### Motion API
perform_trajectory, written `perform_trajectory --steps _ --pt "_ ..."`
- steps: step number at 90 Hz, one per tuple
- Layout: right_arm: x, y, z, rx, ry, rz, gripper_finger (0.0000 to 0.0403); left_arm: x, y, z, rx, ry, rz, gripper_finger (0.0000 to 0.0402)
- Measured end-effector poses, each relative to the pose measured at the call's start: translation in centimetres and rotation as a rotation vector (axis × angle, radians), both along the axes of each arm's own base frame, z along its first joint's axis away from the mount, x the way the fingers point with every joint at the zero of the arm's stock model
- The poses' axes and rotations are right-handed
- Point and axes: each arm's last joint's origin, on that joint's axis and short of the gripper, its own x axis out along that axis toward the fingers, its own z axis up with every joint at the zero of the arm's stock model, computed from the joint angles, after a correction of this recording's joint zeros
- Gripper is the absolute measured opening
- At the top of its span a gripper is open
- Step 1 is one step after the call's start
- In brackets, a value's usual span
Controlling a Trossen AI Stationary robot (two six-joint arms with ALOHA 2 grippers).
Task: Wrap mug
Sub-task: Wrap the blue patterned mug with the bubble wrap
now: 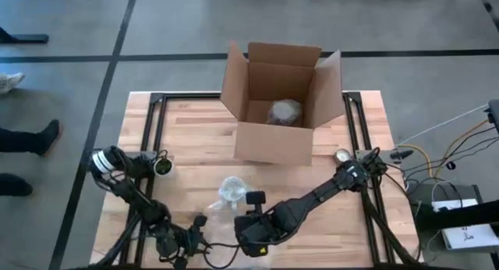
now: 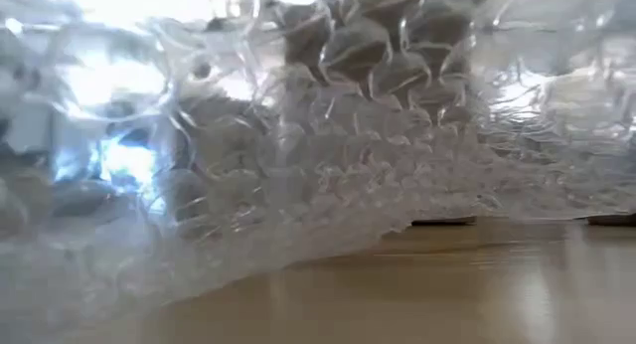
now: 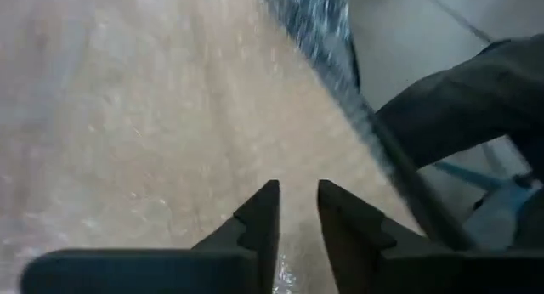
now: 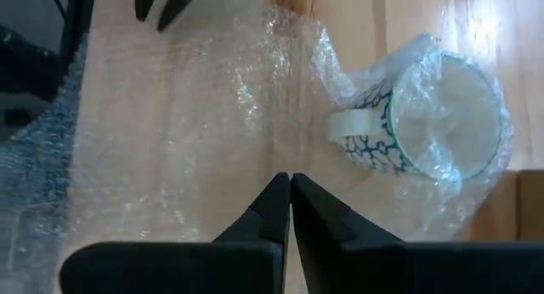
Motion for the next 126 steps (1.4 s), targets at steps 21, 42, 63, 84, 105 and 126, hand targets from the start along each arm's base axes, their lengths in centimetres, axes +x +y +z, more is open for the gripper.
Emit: perform_trajectory --steps 21,42,63,84,105,126 --pt "0.1 0.3 -0.4 0.014 -0.010 -0.016 0.0000 1.3 -1.9 -1.8 0.083 -0.025 -0.024 0.0153" --pt "0.8 0.8 -0.9 0.045 -0.081 -0.001 0.0000 1.9 -2.7 -3.1 0.116 -0.015 0.003 0.0130" --pt "1.2 1.2 -3.4 0.093 -0.077 0.018 0.0000 2.2 -2.4 -1.5 0.153 -0.075 0.110 0.0011" --pt "1.6 1.6 -4.4 0.159 -0.097 0.087 0.0007 3.1 -0.7 2.3 0.180 -0.160 0.280 0.0003" --pt "1.8 2.0 -4.3 0.227 -0.113 0.120 0.0089 4.9 0.9 5.1 0.079 -0.129 0.196 0.0001" --pt "1.6 2.5 -4.2 0.346 -0.071 0.064 0.0189 5.9 3.0 6.8 -0.041 -0.013 0.145 0.0000"
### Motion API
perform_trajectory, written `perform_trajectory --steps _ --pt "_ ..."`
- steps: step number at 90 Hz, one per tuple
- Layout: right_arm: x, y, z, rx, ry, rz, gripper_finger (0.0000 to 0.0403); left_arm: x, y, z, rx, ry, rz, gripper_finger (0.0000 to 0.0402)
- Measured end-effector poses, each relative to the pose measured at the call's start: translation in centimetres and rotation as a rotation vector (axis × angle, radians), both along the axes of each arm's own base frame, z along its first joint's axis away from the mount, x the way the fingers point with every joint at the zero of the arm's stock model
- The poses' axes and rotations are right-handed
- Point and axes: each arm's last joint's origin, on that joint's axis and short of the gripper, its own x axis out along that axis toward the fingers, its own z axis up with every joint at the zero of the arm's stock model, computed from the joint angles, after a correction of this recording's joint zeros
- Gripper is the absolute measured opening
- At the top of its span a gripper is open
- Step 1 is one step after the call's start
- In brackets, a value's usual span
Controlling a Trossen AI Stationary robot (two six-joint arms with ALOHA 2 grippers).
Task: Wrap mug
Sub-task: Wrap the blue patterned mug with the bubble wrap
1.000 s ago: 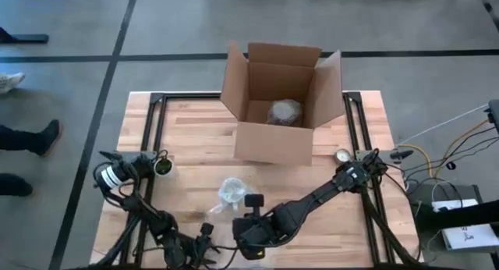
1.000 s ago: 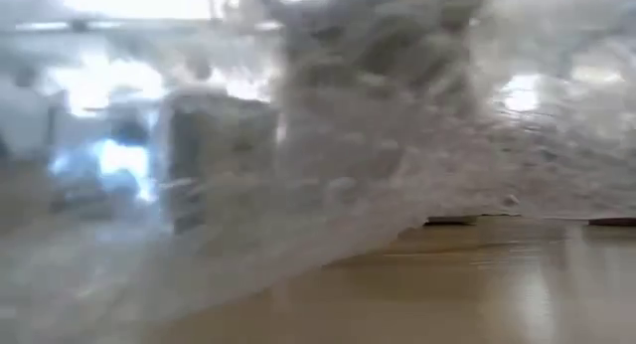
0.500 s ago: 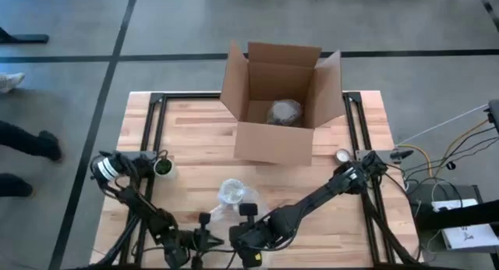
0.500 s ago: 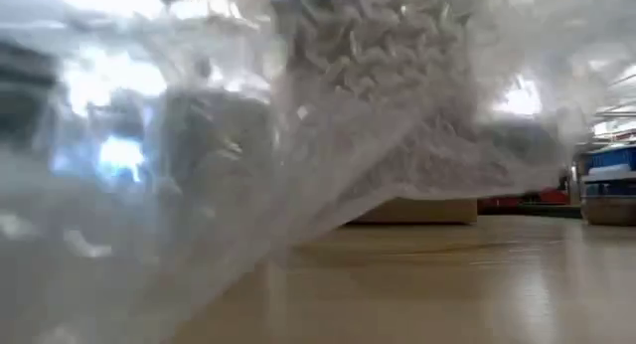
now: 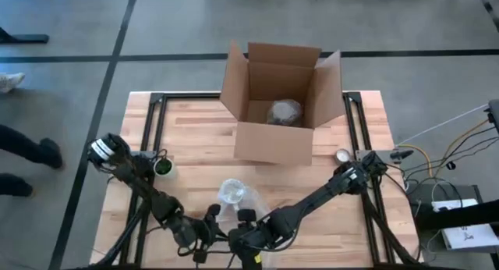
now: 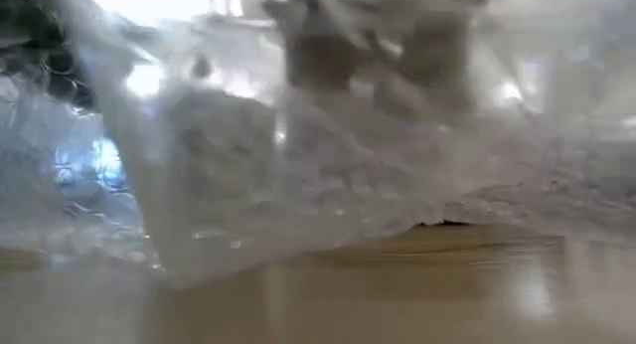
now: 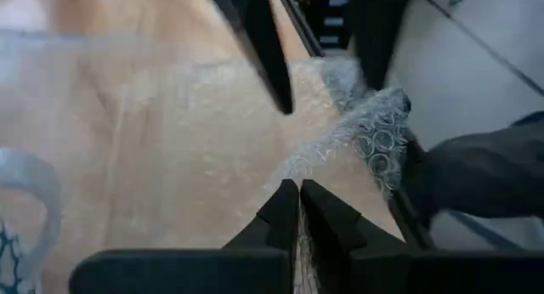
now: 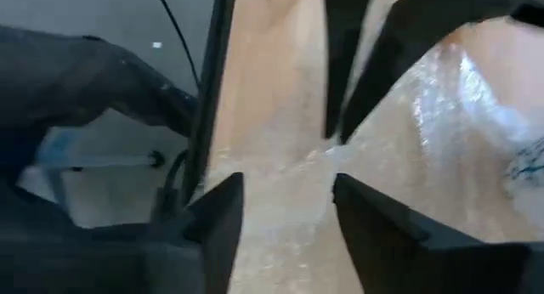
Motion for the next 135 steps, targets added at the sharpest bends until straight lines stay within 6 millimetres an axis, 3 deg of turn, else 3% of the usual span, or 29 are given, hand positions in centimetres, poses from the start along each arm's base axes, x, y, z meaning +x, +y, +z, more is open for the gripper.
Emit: perform_trajectory --steps 26,43,56,74,96,119,135 --pt "-0.2 0.4 -0.1 0.036 0.006 -0.131 0.0276 0.6 2.5 2.5 -0.137 0.035 0.082 0.0000" --pt "0.1 -0.5 -0.6 -0.017 -0.014 -0.262 0.0289 0.7 3.3 3.7 -0.174 0.033 0.065 0.0000" --pt "0.0 -1.0 -0.8 -0.026 0.017 -0.290 0.0248 0.2 3.5 4.8 -0.187 0.028 -0.020 0.0000" --pt "0.1 -1.2 -0.8 -0.055 0.016 -0.253 0.0148 -0.9 3.8 5.4 -0.168 0.078 -0.068 0.0008" --pt "0.1 -1.3 -0.6 -0.106 0.004 -0.173 0.0014 -1.4 4.0 5.5 -0.163 0.125 -0.089 0.0067" --pt "-0.2 -1.9 -0.9 -0.137 0.070 -0.201 0.0009 -2.8 3.3 5.6 -0.110 0.160 -0.214 0.0157" --pt "-0.9 -1.5 -1.1 -0.147 0.107 -0.214 0.0002 -5.1 2.3 4.5 -0.047 0.293 -0.193 0.0181"
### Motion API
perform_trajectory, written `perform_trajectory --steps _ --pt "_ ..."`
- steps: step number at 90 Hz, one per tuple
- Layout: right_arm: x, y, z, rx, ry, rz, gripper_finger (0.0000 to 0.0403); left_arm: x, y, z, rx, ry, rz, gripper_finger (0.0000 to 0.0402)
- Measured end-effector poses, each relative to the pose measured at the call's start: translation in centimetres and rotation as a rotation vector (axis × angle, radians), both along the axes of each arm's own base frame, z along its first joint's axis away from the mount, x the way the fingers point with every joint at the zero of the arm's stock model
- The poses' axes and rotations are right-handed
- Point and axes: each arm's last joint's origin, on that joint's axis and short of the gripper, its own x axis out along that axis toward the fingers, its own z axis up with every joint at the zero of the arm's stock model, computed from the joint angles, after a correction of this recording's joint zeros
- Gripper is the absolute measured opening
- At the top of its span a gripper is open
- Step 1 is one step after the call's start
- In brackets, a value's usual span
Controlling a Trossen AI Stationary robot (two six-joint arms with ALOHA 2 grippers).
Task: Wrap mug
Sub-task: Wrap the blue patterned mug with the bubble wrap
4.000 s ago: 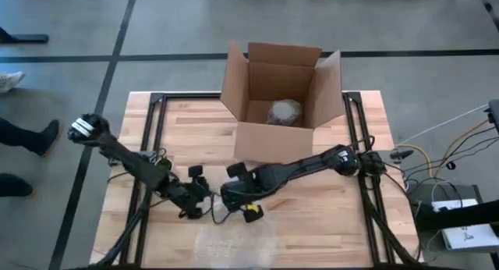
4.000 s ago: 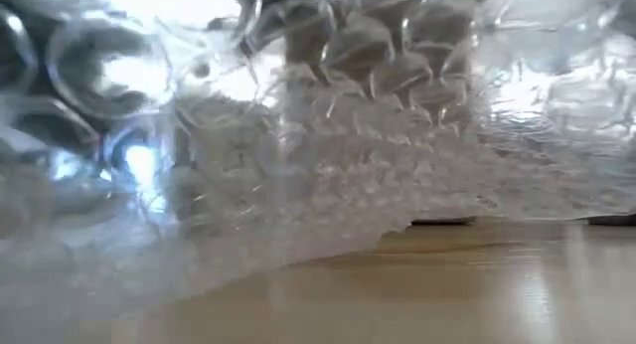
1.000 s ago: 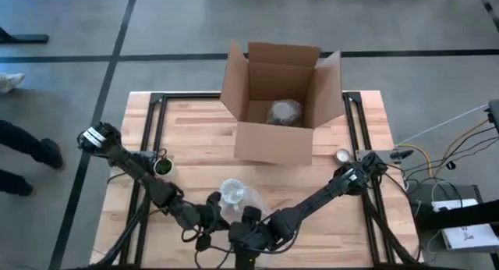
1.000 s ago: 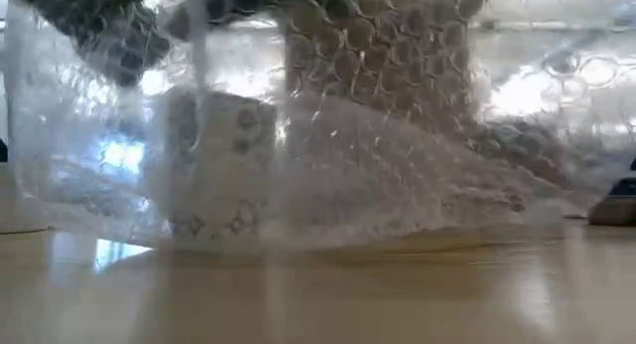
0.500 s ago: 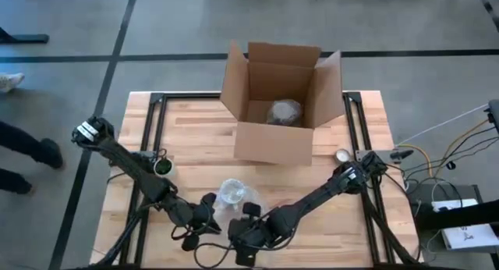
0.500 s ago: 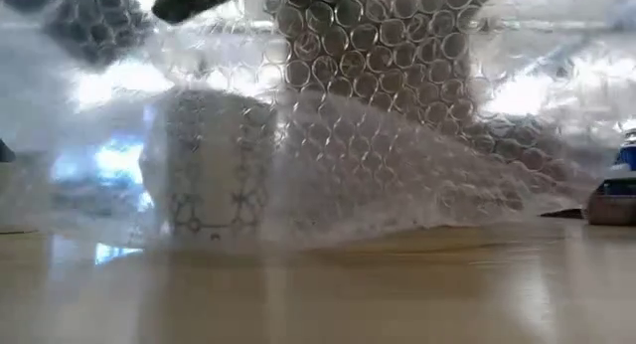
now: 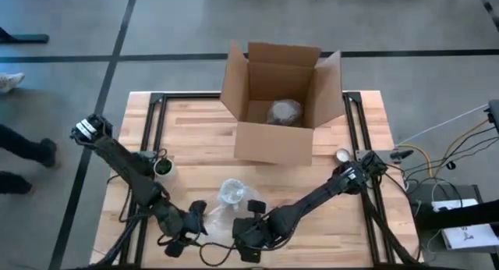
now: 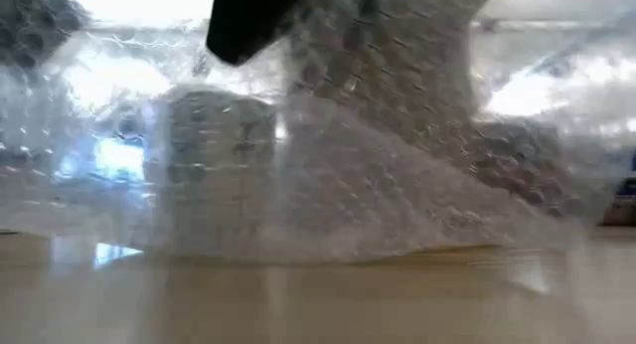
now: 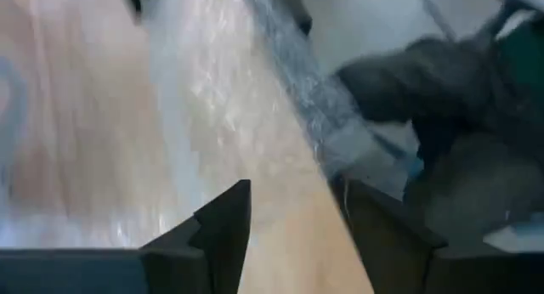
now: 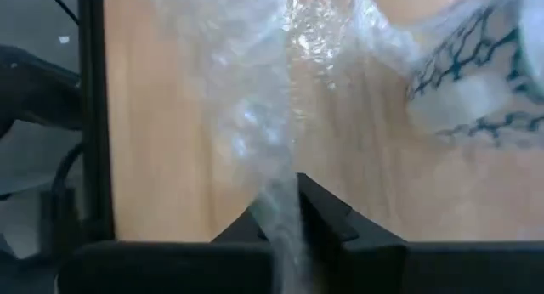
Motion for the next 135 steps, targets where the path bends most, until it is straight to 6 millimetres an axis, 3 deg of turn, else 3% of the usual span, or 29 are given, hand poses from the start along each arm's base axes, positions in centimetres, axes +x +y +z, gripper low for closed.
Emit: perform_trajectory --steps 12,23,56,74,99,135 --pt "-0.2 0.2 0.2 -0.032 -0.020 -0.014 0.0001 -2.0 0.2 -1.2 0.154 0.086 0.120 0.0178" --pt "-0.4 0.2 1.1 -0.085 -0.073 -0.045 0.0000 -3.0 0.3 -2.3 0.233 0.039 0.227 0.0171" --pt "-1.6 -1.0 1.9 -0.218 -0.095 -0.277 0.0000 -2.7 0.8 -4.5 0.311 -0.085 0.323 0.0168" --pt "-2.1 -1.9 3.0 -0.309 -0.183 -0.401 0.0000 -2.5 1.2 -4.5 0.382 -0.178 0.409 0.0164" --pt "-2.3 -2.5 2.9 -0.319 -0.173 -0.468 0.0000 -1.7 1.8 -4.4 0.405 -0.207 0.463 0.0143" --pt "-2.4 -2.8 2.9 -0.312 -0.167 -0.516 0.0000 0.5 1.6 -2.9 0.444 -0.361 0.372 0.0077"
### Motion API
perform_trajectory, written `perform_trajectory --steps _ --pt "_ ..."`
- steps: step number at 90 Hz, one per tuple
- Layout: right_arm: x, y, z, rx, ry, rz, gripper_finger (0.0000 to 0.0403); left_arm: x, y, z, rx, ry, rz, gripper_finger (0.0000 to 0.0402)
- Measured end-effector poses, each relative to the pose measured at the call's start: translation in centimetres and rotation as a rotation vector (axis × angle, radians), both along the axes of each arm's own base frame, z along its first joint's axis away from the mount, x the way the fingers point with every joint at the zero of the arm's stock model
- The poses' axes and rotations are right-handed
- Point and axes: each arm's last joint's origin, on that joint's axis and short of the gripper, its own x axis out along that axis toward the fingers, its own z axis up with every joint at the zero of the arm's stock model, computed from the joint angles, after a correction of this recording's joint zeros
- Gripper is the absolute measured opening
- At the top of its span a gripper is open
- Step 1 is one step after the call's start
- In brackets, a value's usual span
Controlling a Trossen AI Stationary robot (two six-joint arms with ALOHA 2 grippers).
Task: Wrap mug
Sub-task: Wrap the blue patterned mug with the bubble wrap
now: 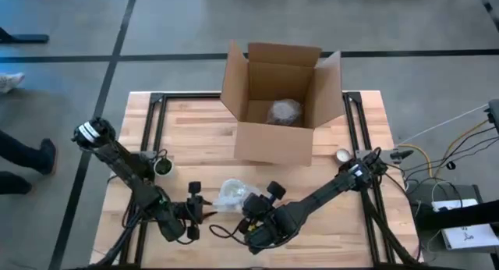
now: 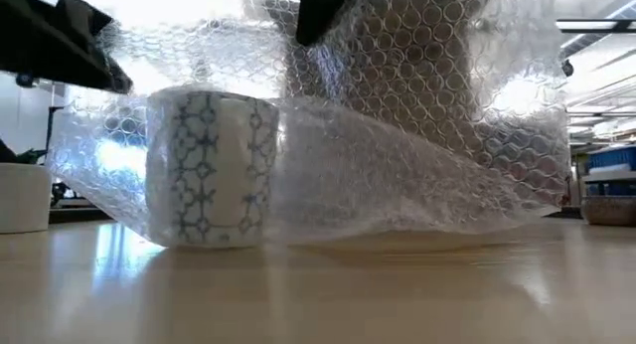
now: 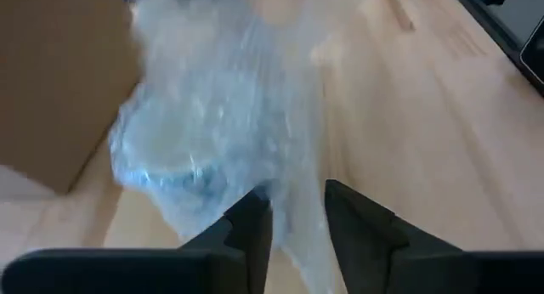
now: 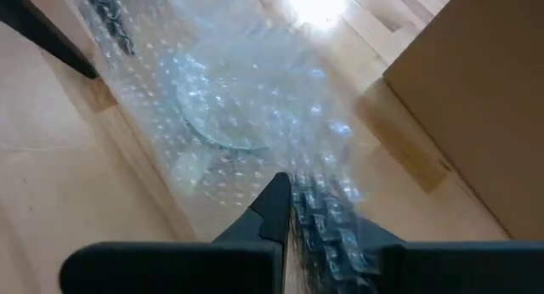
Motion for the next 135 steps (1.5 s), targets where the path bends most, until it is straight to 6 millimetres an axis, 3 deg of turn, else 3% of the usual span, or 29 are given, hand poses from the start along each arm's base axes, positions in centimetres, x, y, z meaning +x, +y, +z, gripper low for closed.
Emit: perform_trajectory --steps 18,52,71,104,135 --pt "0.2 -0.2 0.0 0.018 0.025 0.023 0.0000 0.5 -0.3 1.0 0.056 -0.034 -0.001 0.0006" --pt "0.9 -0.7 -0.1 0.060 0.056 0.076 0.0001 2.6 1.2 2.4 0.133 -0.085 0.117 0.0000" --pt "1.3 -0.4 0.0 0.080 0.057 0.154 0.0030 3.3 1.9 2.4 0.113 -0.071 0.109 0.0000" --pt "2.5 -0.6 0.1 0.067 0.069 0.317 0.0076 4.6 1.9 0.2 0.129 -0.016 0.113 0.0000" --pt "3.7 -1.0 0.8 -0.032 0.035 0.433 0.0103 4.7 1.9 -0.1 0.120 -0.013 0.124 0.0000"
